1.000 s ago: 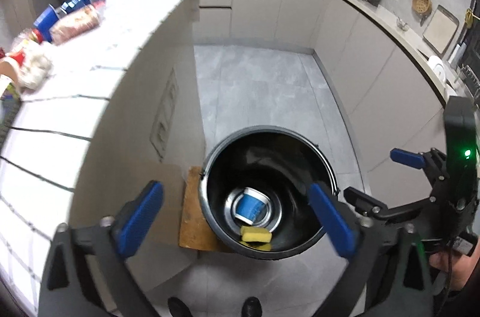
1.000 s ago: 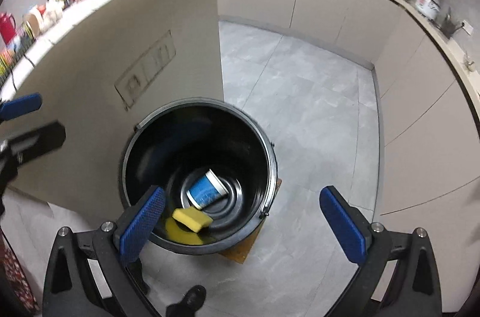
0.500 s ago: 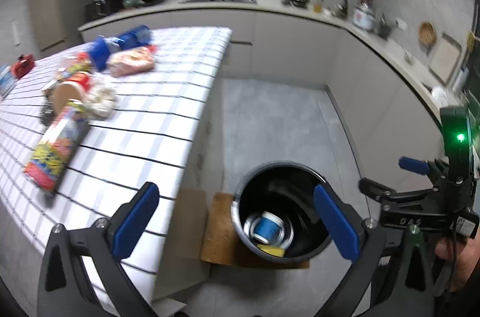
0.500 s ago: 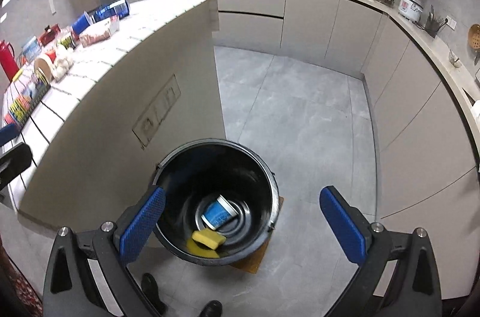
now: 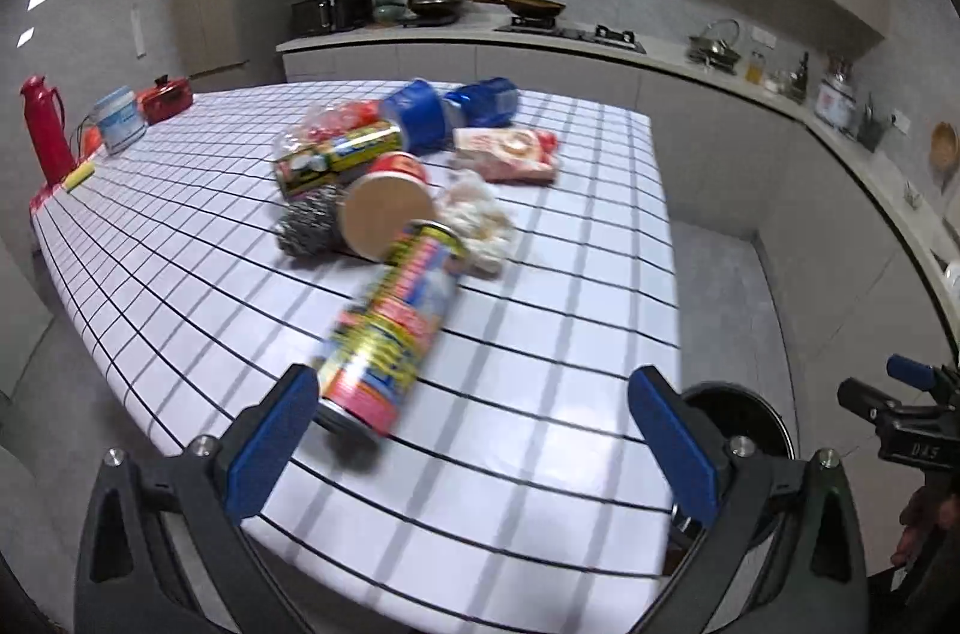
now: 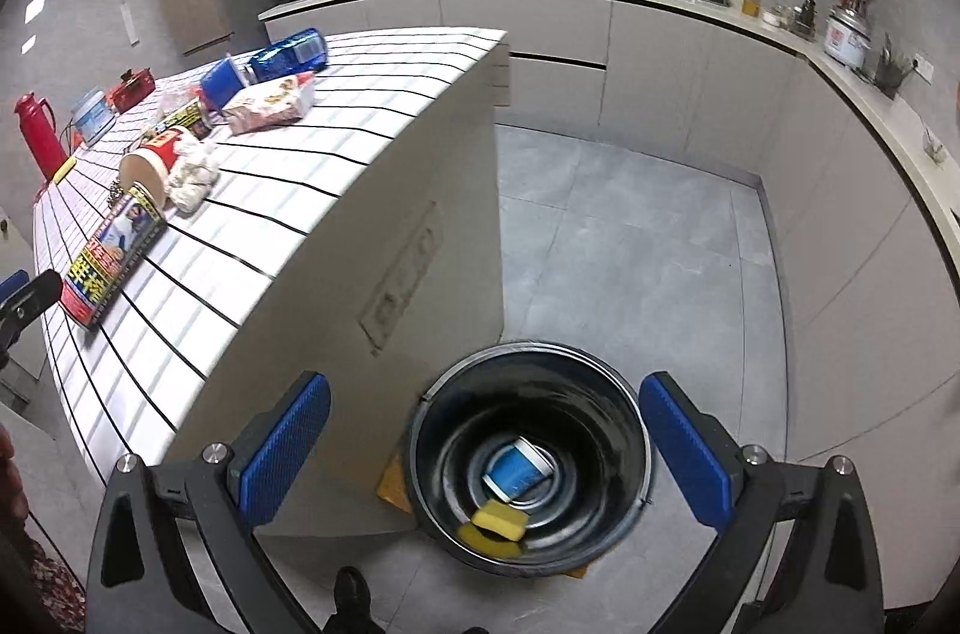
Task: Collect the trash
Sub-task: 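Grasp the steel wool scrubber with the left tool while the right tool grasps the tissue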
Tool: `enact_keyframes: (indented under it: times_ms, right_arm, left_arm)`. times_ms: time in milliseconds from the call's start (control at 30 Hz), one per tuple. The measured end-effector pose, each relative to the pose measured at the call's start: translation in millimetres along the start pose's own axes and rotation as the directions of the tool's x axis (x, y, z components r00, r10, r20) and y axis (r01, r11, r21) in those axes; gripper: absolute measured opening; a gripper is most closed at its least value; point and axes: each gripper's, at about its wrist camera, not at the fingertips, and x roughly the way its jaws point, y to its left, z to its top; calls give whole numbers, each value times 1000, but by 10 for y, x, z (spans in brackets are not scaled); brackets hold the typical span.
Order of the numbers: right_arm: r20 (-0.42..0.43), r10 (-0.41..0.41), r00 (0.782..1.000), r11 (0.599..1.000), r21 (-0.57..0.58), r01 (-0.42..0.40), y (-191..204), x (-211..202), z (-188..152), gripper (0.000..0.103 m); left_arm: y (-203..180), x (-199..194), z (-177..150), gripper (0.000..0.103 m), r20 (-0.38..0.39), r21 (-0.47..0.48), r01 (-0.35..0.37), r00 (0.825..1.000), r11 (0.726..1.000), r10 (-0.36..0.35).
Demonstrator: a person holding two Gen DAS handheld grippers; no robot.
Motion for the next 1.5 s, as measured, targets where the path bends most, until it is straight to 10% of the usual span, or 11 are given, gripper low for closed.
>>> enact_keyframes:
  times_ms: [733, 967, 1500]
  right_arm:
    - [-1, 43, 999, 999, -20, -43, 1393, 497, 841, 103]
    - [-18, 101, 995, 994, -30, -102, 1869, 767, 1102, 82]
    - [-121, 162, 979, 986, -15, -165, 2333, 1449, 1402, 72]
  left_arm:
    - [1108, 691, 436, 88, -49, -37, 100, 994, 994, -101]
    - [1343, 1025, 548, 76, -101, -10, 147, 984, 989, -147]
    - [1421, 1586, 804, 67, -168, -1, 265, 951, 964, -261]
